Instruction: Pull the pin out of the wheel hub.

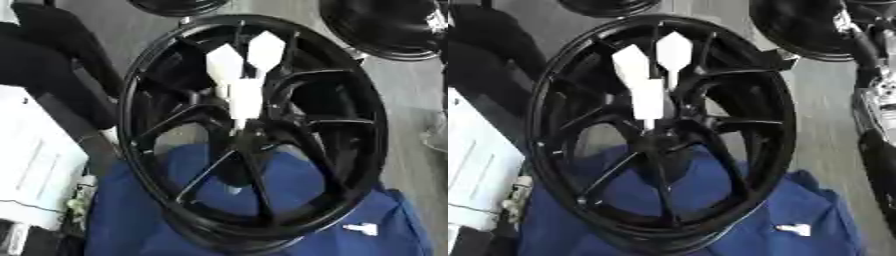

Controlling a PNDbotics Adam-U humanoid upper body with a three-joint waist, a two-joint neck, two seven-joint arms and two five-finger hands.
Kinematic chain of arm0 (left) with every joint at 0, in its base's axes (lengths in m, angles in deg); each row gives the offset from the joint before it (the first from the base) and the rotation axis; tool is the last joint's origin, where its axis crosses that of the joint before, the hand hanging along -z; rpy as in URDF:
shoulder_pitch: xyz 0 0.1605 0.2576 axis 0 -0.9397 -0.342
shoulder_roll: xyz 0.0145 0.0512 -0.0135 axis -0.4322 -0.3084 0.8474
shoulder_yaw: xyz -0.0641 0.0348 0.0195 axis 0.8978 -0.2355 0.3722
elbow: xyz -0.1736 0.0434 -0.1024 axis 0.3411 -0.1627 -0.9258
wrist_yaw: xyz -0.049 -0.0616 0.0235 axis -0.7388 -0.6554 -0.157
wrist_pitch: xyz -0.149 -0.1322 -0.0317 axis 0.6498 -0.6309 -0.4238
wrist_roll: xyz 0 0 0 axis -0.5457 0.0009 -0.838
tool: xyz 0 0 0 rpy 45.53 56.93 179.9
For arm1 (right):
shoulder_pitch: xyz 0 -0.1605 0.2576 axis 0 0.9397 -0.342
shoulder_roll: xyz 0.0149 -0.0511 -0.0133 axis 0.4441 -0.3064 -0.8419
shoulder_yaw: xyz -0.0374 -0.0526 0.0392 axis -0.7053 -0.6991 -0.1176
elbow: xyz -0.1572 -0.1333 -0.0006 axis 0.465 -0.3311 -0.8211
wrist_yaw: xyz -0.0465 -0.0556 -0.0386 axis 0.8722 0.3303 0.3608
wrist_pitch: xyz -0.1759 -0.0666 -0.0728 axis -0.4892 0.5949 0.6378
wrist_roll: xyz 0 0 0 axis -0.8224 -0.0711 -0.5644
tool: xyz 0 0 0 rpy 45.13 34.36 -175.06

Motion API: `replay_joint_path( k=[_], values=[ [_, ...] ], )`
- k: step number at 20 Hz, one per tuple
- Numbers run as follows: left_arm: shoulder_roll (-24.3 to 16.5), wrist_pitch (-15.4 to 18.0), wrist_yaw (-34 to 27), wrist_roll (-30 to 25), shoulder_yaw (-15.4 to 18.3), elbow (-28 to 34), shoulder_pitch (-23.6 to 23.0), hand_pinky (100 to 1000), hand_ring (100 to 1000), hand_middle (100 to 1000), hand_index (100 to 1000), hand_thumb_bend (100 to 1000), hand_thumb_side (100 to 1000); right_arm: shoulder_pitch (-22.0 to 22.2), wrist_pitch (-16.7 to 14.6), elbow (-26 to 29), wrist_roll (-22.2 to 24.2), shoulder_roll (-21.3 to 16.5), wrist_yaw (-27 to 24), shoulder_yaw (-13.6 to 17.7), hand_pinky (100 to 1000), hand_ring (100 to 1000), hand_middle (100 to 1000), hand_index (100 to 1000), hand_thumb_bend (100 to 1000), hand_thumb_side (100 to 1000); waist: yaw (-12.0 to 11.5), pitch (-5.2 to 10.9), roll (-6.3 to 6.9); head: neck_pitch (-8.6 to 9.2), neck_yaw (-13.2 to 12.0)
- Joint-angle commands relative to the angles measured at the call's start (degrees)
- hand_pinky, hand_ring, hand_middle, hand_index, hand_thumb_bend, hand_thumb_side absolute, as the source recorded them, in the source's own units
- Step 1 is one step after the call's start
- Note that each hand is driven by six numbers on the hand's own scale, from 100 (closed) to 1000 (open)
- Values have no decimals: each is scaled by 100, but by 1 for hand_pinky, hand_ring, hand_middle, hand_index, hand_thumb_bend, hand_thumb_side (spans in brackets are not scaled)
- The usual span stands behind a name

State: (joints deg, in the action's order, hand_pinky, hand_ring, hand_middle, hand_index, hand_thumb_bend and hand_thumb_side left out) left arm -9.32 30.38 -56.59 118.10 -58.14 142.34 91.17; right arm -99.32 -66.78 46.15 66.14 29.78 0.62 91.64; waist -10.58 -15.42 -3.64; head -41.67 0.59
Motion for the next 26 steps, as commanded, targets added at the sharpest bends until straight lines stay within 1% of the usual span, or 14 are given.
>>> replay_joint_path(
  k=[1,14,19,22,26],
  values=[
    [-134,-2,2,-13,75,83,51,724,766,713,739,487,701,-102,8,44,6,-119,-11,52,844,770,701,853,555,470,-4,116,40,7,-45],
    [-143,-14,18,-19,57,91,41,724,766,713,739,488,699,-155,26,116,2,-175,40,45,841,758,689,852,561,461,-27,136,26,51,-30],
    [-232,-55,140,-53,40,150,75,726,766,714,737,493,688,-141,53,136,-22,-185,52,38,840,755,686,850,562,459,-42,131,36,39,14],
    [-372,-156,381,-210,0,266,140,730,767,711,739,497,664,-135,68,131,-28,-197,58,27,840,754,684,849,560,459,-46,130,49,25,71],
    [-736,-269,775,-720,-84,419,339,736,769,711,751,495,652,-131,87,138,-29,-222,72,9,840,752,683,848,558,458,-43,141,66,18,150]
  ],
)
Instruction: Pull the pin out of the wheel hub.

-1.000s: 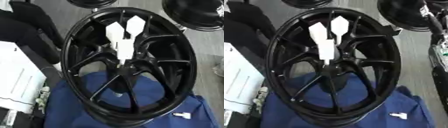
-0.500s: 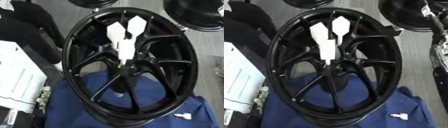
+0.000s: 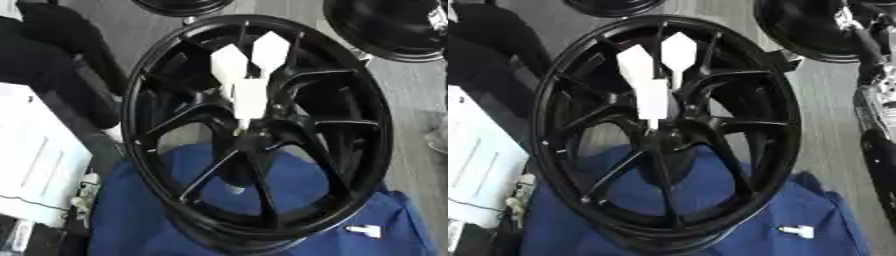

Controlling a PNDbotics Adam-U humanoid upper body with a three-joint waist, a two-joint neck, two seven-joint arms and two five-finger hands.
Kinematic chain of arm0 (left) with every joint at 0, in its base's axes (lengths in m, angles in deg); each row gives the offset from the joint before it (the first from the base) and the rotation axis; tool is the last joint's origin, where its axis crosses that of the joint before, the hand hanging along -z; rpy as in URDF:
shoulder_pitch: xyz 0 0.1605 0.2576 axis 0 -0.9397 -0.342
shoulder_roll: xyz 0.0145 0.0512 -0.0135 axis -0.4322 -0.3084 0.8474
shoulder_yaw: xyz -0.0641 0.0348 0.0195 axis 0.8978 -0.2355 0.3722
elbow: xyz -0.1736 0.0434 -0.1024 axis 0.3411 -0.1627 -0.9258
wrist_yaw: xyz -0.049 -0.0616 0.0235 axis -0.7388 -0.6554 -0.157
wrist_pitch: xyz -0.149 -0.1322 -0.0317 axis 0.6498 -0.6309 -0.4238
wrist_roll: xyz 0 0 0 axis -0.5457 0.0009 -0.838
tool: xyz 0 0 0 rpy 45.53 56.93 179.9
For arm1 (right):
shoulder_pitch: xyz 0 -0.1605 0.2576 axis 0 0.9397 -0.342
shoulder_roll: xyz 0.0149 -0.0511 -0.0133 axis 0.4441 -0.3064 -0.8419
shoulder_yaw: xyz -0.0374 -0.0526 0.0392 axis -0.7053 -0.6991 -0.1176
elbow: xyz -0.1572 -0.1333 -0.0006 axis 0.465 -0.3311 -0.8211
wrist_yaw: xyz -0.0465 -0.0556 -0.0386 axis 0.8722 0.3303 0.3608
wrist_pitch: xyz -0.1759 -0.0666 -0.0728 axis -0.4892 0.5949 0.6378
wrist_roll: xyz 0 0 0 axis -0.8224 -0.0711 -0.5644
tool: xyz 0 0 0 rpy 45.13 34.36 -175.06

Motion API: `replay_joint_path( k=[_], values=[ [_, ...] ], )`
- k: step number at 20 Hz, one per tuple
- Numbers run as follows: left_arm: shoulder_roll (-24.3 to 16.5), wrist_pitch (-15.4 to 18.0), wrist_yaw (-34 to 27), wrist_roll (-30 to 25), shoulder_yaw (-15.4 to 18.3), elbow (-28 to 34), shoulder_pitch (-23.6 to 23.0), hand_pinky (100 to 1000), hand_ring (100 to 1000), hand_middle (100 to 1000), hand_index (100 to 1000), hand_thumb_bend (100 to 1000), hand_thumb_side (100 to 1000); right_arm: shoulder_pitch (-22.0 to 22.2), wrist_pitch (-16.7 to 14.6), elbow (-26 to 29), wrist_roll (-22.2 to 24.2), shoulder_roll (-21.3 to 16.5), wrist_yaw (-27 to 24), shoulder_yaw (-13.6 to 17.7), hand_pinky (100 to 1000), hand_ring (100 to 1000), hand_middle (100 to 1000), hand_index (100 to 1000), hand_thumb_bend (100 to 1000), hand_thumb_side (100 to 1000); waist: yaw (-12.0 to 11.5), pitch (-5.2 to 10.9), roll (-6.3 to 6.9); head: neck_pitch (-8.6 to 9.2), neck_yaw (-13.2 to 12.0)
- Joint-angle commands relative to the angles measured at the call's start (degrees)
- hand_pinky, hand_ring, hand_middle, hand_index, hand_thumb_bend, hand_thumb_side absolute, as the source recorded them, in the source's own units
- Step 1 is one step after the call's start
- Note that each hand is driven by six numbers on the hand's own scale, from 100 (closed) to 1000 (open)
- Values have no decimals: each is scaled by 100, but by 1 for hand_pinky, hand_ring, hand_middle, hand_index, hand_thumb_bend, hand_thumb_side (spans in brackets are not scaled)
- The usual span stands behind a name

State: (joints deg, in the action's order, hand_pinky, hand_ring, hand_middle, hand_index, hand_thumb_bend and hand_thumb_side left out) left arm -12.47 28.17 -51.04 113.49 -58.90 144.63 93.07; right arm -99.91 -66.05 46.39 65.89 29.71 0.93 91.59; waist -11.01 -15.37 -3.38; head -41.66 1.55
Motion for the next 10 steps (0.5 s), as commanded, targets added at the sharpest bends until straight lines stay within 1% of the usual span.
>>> replay_joint_path(
  k=[1,4,10],
  values=[
    [-561,-83,313,-424,-52,236,233,738,769,712,753,495,652,-67,18,123,-3,-224,46,10,840,752,682,848,558,458,-1,141,44,20,81],
    [-977,-204,542,-941,-196,400,473,746,773,718,766,501,652,-51,30,157,-7,-247,54,5,840,751,681,848,557,458,-2,143,51,42,124],
    [-1626,-377,761,-1926,-425,709,789,760,779,729,784,514,653,-30,66,180,-14,-308,69,-12,840,750,680,848,557,459,-8,117,50,75,136]
  ],
)
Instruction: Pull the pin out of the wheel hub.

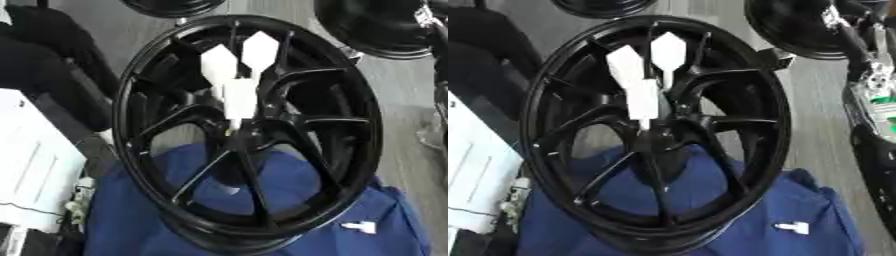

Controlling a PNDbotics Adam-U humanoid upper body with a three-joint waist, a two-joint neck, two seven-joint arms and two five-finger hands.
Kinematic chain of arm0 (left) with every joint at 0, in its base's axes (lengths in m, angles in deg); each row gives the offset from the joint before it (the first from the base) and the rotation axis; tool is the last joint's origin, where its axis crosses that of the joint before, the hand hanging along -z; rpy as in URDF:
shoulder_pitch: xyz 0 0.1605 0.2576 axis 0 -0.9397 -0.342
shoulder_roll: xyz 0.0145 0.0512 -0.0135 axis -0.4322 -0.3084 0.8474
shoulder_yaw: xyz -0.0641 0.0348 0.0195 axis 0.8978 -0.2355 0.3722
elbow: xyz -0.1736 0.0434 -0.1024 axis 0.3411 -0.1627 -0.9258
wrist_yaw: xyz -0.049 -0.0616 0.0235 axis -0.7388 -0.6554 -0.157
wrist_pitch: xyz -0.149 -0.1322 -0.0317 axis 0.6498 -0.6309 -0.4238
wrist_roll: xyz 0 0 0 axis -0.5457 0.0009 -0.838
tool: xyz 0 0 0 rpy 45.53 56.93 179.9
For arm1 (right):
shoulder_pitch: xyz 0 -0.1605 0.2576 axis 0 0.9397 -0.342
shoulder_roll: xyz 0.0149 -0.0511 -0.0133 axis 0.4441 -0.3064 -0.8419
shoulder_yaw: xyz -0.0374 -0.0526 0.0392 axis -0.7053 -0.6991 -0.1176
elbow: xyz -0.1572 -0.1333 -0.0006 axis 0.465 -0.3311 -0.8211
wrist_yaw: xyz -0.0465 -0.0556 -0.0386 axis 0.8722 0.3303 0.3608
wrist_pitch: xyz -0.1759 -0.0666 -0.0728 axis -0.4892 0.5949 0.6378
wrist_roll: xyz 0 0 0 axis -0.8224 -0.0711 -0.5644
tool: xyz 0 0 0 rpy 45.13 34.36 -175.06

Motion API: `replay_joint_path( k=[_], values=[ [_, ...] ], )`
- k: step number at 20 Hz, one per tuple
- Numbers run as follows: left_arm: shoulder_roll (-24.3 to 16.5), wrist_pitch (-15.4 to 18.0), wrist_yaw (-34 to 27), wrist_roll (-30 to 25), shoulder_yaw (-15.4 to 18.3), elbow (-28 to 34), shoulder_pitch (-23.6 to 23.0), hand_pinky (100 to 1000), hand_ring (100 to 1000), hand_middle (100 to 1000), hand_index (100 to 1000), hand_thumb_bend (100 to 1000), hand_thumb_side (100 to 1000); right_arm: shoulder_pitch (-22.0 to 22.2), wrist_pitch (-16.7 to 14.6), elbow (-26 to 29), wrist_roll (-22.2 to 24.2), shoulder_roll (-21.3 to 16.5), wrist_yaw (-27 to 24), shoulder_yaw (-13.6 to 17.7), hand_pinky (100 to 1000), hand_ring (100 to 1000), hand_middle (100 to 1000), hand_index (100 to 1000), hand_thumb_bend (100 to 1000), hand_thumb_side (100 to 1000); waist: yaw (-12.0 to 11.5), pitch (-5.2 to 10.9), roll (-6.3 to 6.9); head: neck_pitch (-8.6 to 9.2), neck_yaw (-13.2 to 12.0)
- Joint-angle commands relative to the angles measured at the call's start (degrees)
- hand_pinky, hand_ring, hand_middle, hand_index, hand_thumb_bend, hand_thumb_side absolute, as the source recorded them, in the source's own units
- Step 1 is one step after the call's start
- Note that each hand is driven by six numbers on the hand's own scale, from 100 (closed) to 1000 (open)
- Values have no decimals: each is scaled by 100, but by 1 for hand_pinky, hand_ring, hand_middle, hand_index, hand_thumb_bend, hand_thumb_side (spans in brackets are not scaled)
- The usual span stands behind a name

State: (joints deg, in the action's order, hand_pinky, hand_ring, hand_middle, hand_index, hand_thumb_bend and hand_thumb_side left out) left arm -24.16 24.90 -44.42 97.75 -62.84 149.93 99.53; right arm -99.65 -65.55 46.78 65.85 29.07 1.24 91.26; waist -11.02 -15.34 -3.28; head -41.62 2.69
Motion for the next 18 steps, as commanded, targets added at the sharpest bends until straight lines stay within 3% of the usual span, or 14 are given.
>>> replay_joint_path(
  k=[1,7,13,18],
  values=[
    [-557,-75,156,-529,-70,212,190,760,779,729,784,514,653,-50,19,145,-9,-258,42,20,840,750,680,848,557,459,-6,109,40,74,22],
    [-731,-87,324,-883,-154,342,309,792,793,748,805,527,666,-30,35,157,-5,-338,63,11,841,750,680,848,556,460,11,76,52,85,59],
    [-1485,280,818,-1398,-979,537,441,817,809,767,821,496,705,-35,86,186,18,-438,96,-11,841,750,680,848,555,460,101,3,12,163,54],
    [-1302,302,1015,-1877,-1756,126,1031,837,826,784,845,462,720,-45,108,192,39,-422,102,-33,841,750,680,848,553,461,102,17,-14,157,68]
  ],
)
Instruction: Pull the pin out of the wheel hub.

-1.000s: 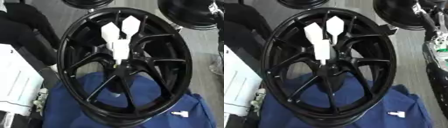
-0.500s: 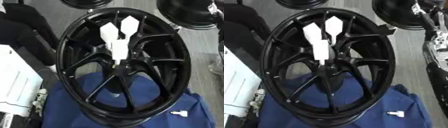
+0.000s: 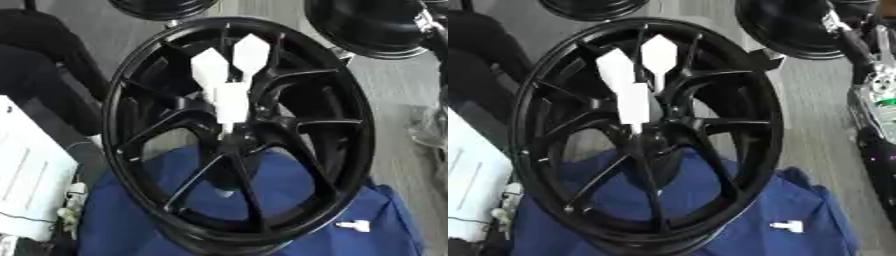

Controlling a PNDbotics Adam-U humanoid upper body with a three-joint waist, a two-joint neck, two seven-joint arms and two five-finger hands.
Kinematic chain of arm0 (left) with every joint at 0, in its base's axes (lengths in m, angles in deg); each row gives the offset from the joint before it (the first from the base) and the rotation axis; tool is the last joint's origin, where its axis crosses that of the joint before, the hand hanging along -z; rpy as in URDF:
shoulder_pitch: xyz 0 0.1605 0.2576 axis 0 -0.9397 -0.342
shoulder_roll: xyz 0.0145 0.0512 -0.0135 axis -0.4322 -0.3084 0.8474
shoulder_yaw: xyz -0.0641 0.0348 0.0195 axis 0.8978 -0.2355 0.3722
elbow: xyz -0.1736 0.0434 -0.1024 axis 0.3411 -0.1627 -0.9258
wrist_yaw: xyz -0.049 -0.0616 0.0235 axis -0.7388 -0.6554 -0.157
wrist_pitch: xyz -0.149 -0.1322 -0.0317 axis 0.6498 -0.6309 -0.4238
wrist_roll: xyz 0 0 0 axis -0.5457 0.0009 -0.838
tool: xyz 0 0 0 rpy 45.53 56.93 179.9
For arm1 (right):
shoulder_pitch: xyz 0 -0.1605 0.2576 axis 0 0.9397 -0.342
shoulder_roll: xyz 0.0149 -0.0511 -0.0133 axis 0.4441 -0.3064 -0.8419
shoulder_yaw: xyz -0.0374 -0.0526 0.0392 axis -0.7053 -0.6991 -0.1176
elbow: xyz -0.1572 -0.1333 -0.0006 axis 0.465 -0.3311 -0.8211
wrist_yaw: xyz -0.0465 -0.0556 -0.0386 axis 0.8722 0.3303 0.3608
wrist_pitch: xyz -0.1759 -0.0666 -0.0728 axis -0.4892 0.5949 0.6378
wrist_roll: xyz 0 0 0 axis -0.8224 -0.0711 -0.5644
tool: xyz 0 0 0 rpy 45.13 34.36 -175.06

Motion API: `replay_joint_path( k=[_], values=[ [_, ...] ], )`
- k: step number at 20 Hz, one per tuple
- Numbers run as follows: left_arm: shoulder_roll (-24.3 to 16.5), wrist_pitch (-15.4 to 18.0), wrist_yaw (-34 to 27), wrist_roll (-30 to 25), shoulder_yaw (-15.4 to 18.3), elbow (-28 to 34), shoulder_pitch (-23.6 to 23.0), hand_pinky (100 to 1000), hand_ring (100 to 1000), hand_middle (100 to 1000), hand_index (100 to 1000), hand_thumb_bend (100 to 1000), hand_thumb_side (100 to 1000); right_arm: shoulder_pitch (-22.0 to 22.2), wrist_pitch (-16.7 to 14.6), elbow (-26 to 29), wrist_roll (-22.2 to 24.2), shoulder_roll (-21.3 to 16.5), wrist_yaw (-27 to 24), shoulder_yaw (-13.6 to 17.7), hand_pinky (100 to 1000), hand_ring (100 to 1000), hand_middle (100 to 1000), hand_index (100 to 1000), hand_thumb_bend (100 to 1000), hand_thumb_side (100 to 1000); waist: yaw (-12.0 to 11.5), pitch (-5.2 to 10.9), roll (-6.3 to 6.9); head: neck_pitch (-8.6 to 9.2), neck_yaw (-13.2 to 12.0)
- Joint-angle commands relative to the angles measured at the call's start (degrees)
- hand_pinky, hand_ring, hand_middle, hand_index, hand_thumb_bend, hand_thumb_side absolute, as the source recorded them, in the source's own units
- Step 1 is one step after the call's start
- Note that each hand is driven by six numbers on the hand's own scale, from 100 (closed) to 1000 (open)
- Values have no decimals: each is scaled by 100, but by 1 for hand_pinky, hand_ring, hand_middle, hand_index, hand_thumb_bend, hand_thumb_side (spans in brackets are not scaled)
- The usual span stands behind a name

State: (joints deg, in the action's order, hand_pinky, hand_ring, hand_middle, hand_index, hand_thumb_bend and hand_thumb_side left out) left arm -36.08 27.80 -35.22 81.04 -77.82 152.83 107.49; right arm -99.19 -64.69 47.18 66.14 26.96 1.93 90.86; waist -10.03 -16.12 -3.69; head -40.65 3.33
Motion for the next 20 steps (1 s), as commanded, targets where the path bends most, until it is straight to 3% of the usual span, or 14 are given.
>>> replay_joint_path(
  k=[1,3,7,8,9,10,12,15,16,20],
  values=[
    [-44,16,135,-294,-403,-284,359,837,826,784,845,462,720,-93,26,148,14,-205,34,2,841,750,680,848,553,461,1,101,23,57,9],
    [82,41,217,-491,-606,-499,587,837,826,784,845,462,720,-81,28,143,11,-209,33,7,841,750,680,848,553,461,-22,111,18,49,33],
    [193,146,339,-938,-582,-699,778,842,832,787,849,459,705,-65,25,139,3,-217,28,15,842,750,680,848,553,461,-46,119,12,42,56],
    [252,181,359,-1047,-633,-706,854,866,854,794,842,500,441,-80,34,132,19,-195,31,-9,842,749,679,849,552,461,-15,122,15,44,18],
    [359,245,404,-1147,-736,-742,968,866,854,794,842,500,441,-94,46,119,36,-174,41,-29,842,749,679,849,552,461,7,127,18,43,-1],
    [484,320,471,-1242,-860,-833,1098,870,856,792,837,516,360,-100,53,106,47,-162,50,-39,843,749,679,849,552,461,11,131,22,41,-5],
    [699,456,635,-1428,-1106,-1088,1378,870,856,792,837,516,360,-88,56,89,50,-161,60,-32,843,749,679,849,552,461,-18,141,18,33,23],
    [885,678,833,-1695,-1169,-1449,1625,870,856,792,837,516,360,-69,50,80,42,-170,58,-18,843,749,679,849,552,461,-51,148,10,27,55],
    [967,764,904,-1791,-1212,-1549,1713,881,863,788,819,590,190,-83,53,80,51,-153,64,-34,843,747,676,848,550,462,-27,138,16,44,31],
    [1378,1078,1232,-2148,-1422,-2073,2135,881,863,787,817,612,159,-90,63,64,46,-134,77,-37,843,746,675,848,548,461,-34,120,13,55,41]
  ],
)
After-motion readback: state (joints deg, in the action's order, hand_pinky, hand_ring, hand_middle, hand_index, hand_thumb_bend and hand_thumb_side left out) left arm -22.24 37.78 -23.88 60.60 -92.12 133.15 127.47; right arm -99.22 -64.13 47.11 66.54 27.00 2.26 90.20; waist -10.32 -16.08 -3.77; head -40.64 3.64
